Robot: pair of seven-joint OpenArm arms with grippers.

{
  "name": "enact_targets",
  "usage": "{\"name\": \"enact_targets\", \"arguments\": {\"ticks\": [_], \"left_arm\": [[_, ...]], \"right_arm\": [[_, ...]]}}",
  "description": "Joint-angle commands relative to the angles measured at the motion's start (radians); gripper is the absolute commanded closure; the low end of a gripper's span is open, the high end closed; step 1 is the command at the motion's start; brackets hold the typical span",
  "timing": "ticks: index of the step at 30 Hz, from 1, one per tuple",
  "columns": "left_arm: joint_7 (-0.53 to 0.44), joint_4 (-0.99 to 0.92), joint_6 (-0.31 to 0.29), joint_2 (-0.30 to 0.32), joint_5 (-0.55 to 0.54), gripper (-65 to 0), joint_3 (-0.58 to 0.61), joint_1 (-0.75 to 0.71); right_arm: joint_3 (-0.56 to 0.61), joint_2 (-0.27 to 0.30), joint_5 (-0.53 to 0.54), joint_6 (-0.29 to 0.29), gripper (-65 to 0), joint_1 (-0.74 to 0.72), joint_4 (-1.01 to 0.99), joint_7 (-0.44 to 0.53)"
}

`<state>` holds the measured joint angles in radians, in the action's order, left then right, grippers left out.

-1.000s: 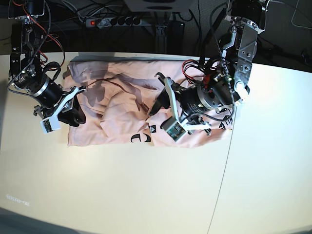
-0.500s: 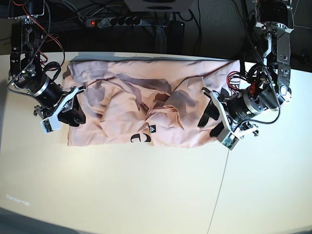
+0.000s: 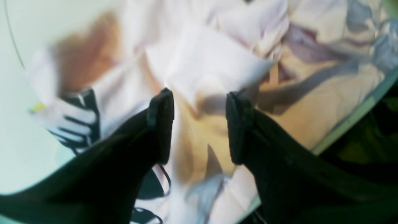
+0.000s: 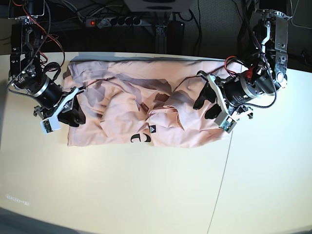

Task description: Fold the T-shirt properly

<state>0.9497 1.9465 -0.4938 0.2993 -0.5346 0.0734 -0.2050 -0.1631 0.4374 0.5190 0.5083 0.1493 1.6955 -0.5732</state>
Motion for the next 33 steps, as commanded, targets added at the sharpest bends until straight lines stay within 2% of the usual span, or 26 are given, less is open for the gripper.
{"name": "enact_targets", "arguments": {"ticks": [1,7,11,15,23,33], "left_arm": [[-0.034,0.017,0.000,0.006,0.005,-30.2,-0.003,0.009],[-0.066,-0.007,0.000,0.005,0.063,-30.2,-0.003,0.032],[-0.071,-0.113,-0.027,0.006,0.059,-30.2,0.011,0.089],[-0.070,-0.194,-0.027,0.006,0.061,-30.2,0.048,0.148],[-0.070,-0.196,-0.053,0.005,0.014,-30.2,0.056,0.166],[-0.071,-0.196,-0.053,0.005,0.040,-30.2,0.152,0.172]], "right_arm": [[-0.010,0.016,0.012,0.072,-13.5,-0.013,0.017,0.023],[-0.010,0.016,0.012,0.072,-13.5,-0.013,0.017,0.023],[-0.010,0.016,0.012,0.072,-13.5,-0.013,0.017,0.023],[-0.010,0.016,0.012,0.072,-13.5,-0.013,0.017,0.023],[-0.010,0.016,0.012,0.072,-13.5,-0.013,0.017,0.023],[-0.010,0.016,0.012,0.072,-13.5,-0.013,0.017,0.023]]}}
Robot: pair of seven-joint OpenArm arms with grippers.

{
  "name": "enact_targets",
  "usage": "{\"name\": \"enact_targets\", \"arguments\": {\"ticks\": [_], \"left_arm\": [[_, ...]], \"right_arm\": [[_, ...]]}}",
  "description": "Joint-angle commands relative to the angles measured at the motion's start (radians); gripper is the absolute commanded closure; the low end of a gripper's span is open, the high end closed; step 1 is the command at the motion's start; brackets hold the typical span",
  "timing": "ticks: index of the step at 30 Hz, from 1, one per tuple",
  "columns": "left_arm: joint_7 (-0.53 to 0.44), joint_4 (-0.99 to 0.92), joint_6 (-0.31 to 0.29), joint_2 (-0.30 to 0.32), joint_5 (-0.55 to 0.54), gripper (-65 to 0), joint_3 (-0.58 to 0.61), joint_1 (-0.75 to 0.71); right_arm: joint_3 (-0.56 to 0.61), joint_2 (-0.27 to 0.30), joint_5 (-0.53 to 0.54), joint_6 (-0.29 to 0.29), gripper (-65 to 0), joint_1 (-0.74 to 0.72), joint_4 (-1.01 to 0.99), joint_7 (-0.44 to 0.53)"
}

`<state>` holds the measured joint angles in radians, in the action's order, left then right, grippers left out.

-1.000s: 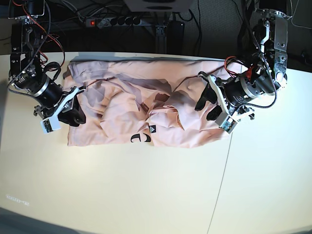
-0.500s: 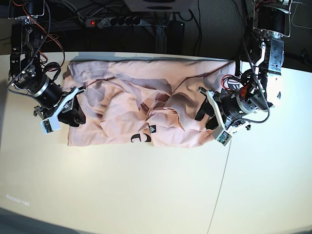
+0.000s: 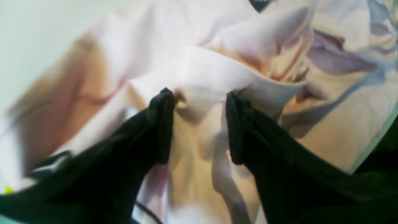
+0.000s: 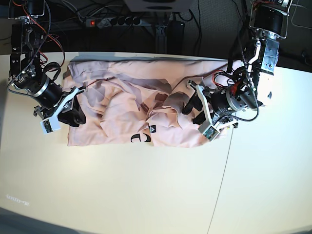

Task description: Fold the T-shirt properly

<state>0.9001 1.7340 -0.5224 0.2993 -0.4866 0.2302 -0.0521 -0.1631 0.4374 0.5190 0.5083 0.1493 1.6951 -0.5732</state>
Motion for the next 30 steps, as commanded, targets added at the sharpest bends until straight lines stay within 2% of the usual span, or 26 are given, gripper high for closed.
{"name": "enact_targets", "arguments": {"ticks": [1,6,7,10,11,21,25,30], "left_arm": [[-0.025,0.016,-0.024,0.005,-0.010,-30.2,-0.004,0.021],[-0.029,0.016,-0.024,0.005,-0.010,-30.0,-0.004,0.033],[-0.029,0.016,-0.024,0.005,-0.010,-28.6,-0.004,0.035],[-0.029,0.016,-0.024,0.005,-0.010,-18.6,-0.004,0.038],[-0.029,0.016,-0.024,0.005,-0.010,-17.8,-0.004,0.038],[-0.030,0.016,-0.025,0.005,-0.009,-16.8,-0.004,0.038],[-0.032,0.016,-0.025,0.005,-0.009,-2.6,-0.004,0.038],[-0.037,0.016,-0.025,0.005,0.013,-0.3,-0.004,0.038]], "right_arm": [[-0.010,0.016,0.012,0.072,-13.5,-0.013,0.018,0.022],[-0.010,0.016,0.012,0.072,-13.5,-0.013,0.018,0.023],[-0.010,0.016,0.012,0.072,-13.5,-0.013,0.018,0.023],[-0.010,0.016,0.012,0.072,-13.5,-0.013,0.018,0.022],[-0.010,0.016,0.012,0.072,-13.5,-0.013,0.018,0.023],[-0.010,0.016,0.012,0.072,-13.5,-0.013,0.018,0.023],[-0.010,0.016,0.012,0.072,-13.5,-0.013,0.018,0.023],[-0.010,0.016,0.012,0.072,-13.5,-0.013,0.018,0.023]]}}
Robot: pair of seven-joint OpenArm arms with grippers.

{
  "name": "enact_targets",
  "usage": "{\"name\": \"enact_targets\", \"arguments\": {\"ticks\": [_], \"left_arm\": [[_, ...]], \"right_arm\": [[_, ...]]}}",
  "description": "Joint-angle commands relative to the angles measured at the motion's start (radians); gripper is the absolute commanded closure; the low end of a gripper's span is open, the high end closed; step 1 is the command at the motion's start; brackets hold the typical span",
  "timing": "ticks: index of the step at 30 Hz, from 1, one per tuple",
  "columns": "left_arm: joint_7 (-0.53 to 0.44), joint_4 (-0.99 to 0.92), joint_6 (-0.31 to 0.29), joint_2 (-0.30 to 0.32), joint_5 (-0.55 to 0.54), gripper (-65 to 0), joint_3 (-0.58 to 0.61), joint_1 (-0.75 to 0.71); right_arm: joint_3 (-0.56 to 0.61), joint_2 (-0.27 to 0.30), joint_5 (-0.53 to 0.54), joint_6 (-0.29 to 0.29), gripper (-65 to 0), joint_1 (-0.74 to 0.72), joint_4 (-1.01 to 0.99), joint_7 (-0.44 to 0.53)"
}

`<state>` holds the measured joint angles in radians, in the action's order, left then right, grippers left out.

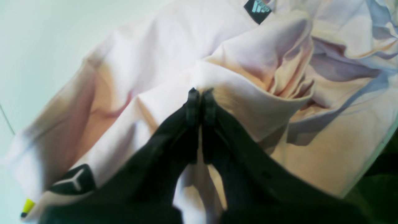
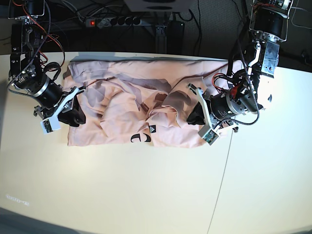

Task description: Fold the T-shirt properly

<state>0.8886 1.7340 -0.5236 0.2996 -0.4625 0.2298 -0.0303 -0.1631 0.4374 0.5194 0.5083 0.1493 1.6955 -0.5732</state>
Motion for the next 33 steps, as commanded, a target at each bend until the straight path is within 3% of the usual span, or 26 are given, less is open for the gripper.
{"name": "enact_targets", "arguments": {"ticks": [1,15,24,33], "left_arm": [[-0.025,0.016,-0.024,0.005,-0.002,0.0,-0.004,0.016],[-0.009,0.063,-0.023,0.005,0.019,0.0,-0.004,0.003],[0.051,0.289,-0.061,0.014,-0.131,0.0,-0.003,-0.119],[0.051,0.324,-0.069,0.014,-0.199,0.0,0.020,-0.227]], "right_arm": [[-0.010,0.016,0.012,0.072,-13.5,-0.013,0.017,0.023],[-0.010,0.016,0.011,0.072,-13.5,-0.013,0.017,0.023],[-0.010,0.016,0.011,0.072,-13.5,-0.013,0.017,0.023],[-0.010,0.016,0.011,0.072,-13.5,-0.013,0.017,0.023]]}}
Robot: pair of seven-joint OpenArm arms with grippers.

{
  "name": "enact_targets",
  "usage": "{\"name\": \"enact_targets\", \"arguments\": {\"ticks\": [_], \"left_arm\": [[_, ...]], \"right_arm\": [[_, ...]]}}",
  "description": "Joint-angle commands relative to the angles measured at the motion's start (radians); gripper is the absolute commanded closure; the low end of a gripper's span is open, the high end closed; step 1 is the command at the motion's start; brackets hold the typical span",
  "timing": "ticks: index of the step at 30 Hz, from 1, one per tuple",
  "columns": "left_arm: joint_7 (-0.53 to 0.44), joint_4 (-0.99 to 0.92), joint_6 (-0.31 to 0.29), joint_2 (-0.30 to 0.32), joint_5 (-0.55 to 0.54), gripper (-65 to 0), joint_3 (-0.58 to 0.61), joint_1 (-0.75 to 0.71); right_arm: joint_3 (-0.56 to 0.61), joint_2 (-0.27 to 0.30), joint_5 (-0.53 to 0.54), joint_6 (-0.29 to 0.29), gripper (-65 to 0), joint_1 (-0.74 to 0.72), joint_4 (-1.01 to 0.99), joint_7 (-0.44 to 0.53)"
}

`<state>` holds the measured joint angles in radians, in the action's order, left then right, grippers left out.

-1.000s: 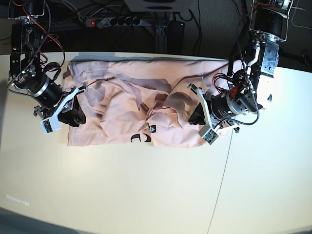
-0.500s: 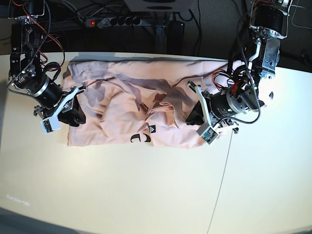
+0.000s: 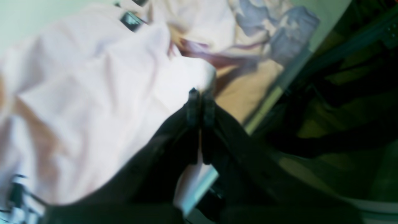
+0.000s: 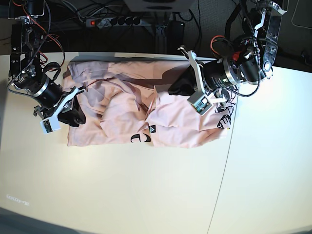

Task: Fold the T-shirt properly
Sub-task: 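Grasp the shirt's folded edge with the left gripper and lift it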

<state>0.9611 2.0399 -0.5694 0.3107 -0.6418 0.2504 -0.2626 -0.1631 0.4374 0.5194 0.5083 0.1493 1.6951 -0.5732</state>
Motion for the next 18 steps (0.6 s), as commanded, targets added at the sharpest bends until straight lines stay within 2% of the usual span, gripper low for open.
{"name": "enact_targets", "arguments": {"ticks": [1,10,18], "left_arm": [[-0.021,0.018,-0.023,0.003,-0.021,0.0,0.009,-0.005],[-0.036,0.018,-0.026,0.002,-0.019,0.0,0.196,-0.045],[-0.049,0.018,-0.027,0.002,-0.019,0.0,0.205,-0.032]], "right_arm": [[-0.010,0.016,0.011,0.072,-13.5,-0.013,0.018,0.023],[-0.010,0.016,0.011,0.072,-13.5,-0.013,0.018,0.023],[-0.010,0.016,0.011,0.072,-13.5,-0.013,0.018,0.023]]}}
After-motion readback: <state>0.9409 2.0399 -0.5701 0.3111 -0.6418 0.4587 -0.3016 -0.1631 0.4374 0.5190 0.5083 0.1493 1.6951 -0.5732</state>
